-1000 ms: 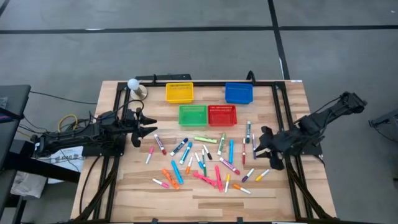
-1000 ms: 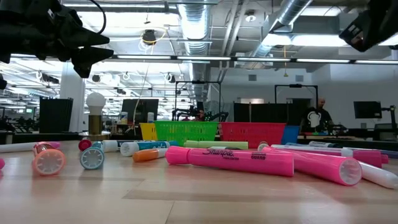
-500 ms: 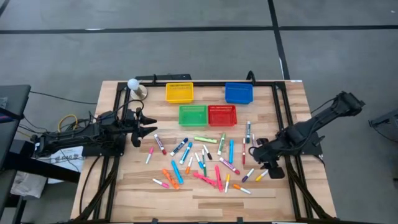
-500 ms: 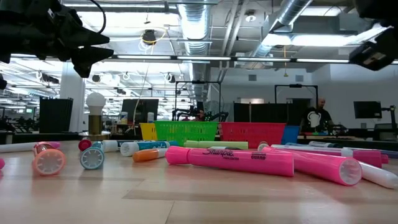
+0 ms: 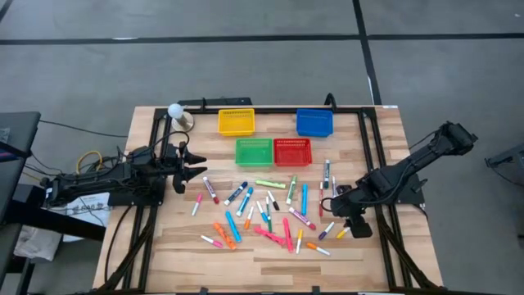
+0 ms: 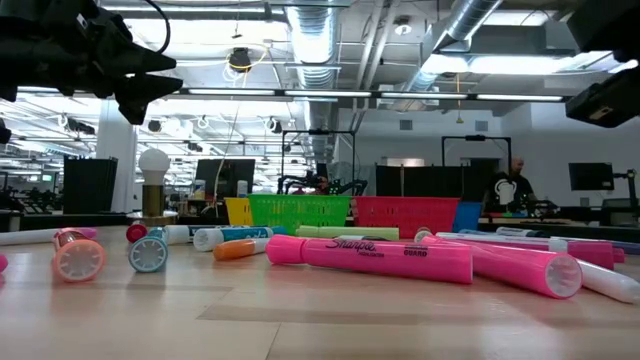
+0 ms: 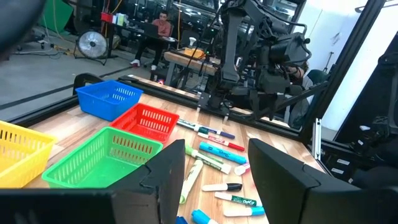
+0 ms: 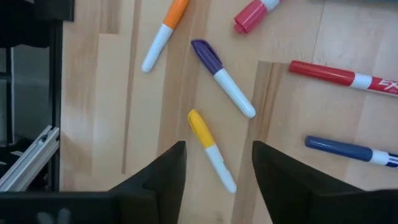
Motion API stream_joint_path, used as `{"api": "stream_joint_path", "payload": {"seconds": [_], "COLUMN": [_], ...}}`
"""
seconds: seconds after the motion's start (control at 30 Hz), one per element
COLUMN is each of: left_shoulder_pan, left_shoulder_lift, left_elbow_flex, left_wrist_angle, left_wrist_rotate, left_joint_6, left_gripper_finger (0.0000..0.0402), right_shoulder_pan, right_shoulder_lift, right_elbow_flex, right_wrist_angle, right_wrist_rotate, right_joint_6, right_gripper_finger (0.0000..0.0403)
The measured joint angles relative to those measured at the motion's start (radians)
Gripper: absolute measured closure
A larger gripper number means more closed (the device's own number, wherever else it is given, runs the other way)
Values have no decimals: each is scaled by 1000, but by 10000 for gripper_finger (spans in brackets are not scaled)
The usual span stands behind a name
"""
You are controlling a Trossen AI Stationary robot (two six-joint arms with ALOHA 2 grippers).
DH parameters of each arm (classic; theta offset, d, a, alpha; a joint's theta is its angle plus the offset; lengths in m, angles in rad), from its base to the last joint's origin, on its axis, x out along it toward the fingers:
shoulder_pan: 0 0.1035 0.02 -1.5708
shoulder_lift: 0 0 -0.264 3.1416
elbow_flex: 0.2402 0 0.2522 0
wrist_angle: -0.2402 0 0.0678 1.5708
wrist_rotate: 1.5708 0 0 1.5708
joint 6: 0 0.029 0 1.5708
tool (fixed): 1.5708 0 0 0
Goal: Pick & Place Markers
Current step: Put the purple highlighter into the blue bin
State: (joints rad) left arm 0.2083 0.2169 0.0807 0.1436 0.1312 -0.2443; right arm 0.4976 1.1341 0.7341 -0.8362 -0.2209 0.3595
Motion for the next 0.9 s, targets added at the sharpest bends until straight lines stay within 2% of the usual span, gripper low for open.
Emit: {"api": "stream_joint_path", "payload": {"seconds": [0.23, 0.43, 0.53, 0.9], "left_shoulder_pan": [0, 0, 0, 0], "left_shoulder_lift": [0, 0, 0, 0], "left_elbow_flex": [0, 0, 0, 0], "left_wrist_angle": [0, 0, 0, 0], "left_wrist_rotate": [0, 0, 0, 0], "left_joint_6": [0, 0, 0, 0], "left_gripper_finger": [225, 225, 225, 225], "right_shoulder_pan": [34, 102, 126, 145], "right_shoulder_lift": [0, 0, 0, 0], "right_elbow_flex": [-7, -56, -73, -198], "right_wrist_angle": [10, 20, 45, 122], "right_wrist_rotate": [-12, -3, 38, 70], "right_joint_6": [-2, -2, -2, -2], "right_gripper_finger": [198, 195, 195, 195]}}
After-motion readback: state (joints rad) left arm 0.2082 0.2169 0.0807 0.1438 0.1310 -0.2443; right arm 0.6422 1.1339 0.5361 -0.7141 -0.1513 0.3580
